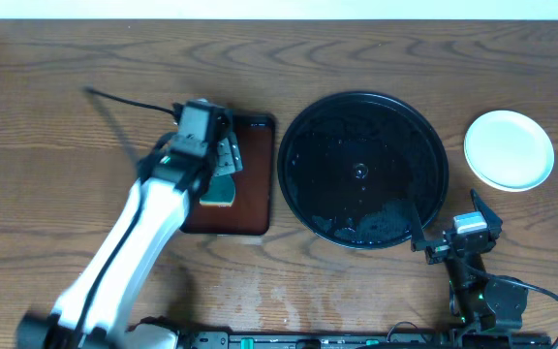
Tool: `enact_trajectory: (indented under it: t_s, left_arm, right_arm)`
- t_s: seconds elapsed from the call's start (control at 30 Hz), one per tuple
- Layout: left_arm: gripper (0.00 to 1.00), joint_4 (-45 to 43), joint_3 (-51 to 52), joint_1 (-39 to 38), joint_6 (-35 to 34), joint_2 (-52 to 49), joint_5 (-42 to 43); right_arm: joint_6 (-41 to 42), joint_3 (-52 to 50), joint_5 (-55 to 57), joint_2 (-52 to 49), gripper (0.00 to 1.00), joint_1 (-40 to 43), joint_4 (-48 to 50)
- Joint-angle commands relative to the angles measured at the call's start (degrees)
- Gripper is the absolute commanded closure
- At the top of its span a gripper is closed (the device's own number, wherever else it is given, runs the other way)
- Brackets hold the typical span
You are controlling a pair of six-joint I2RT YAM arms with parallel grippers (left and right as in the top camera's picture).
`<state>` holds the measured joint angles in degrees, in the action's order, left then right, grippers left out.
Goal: Clean dirty plates on tray and stack at the side
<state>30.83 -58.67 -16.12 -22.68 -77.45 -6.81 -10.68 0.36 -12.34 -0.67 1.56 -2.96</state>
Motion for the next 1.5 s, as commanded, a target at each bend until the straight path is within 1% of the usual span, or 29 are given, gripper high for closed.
enact_trajectory:
  t_s: [0.0,0.17,0.33,0.47,0.67,0.9,1.0,1.13,1.23,1.33,1.47]
  left_arm:
    - [0.19,-0.09,0.02,0.26,-0.07,9.25,-1.38]
    - [0.19,0.39,0.02,1.68,-0.07,25.46,-1.38]
    - [0.19,6.16,0.02,4.31,-0.07,39.47,-1.73]
    - [0.19,10.64,0.31,5.18,-0.07,46.77,-4.09]
    - [0.19,18.91,1.73,8.37,-0.57,58.42,-4.13]
    - [0.19,19.28,9.49,10.97,-0.79,71.82,-3.26]
    - [0.19,19.21,13.22,10.99,-1.79,75.56,-3.28]
    - [0.19,17.33,17.35,11.08,-4.24,77.24,-3.26]
    - [0.19,13.94,19.93,11.13,-6.23,77.31,-3.26]
    - [0.19,6.56,22.93,11.13,-6.23,77.31,-2.58]
    - [0.19,-10.27,28.76,11.13,-6.16,77.31,-0.11]
  right_arm:
    - [-0.52,-0.04,-1.03,0.37,0.01,-0.92,-0.15]
    - [-0.52,-0.04,-1.03,0.37,0.01,-0.92,-0.15]
    - [-0.52,-0.04,-1.03,0.37,0.01,-0.92,-0.15]
    - [-0.52,-0.04,-1.03,0.37,0.01,-0.92,-0.15]
    - [-0.52,-0.04,-1.03,0.37,0.01,-0.92,-0.15]
    - [-0.52,-0.04,-1.03,0.37,0.01,-0.92,-0.15]
    - [-0.52,-0.04,-1.03,0.37,0.01,-0.92,-0.15]
    - [-0.52,-0.04,-1.03,0.37,0.01,-0.92,-0.15]
    - [-0.52,-0.04,-1.03,0.37,0.01,-0.92,-0.15]
    - [-0.52,-0.04,-1.03,0.37,0.01,-0.92,-0.15]
    - [-0.52,-0.04,-1.03,0.37,0.01,-0.92,-0.15]
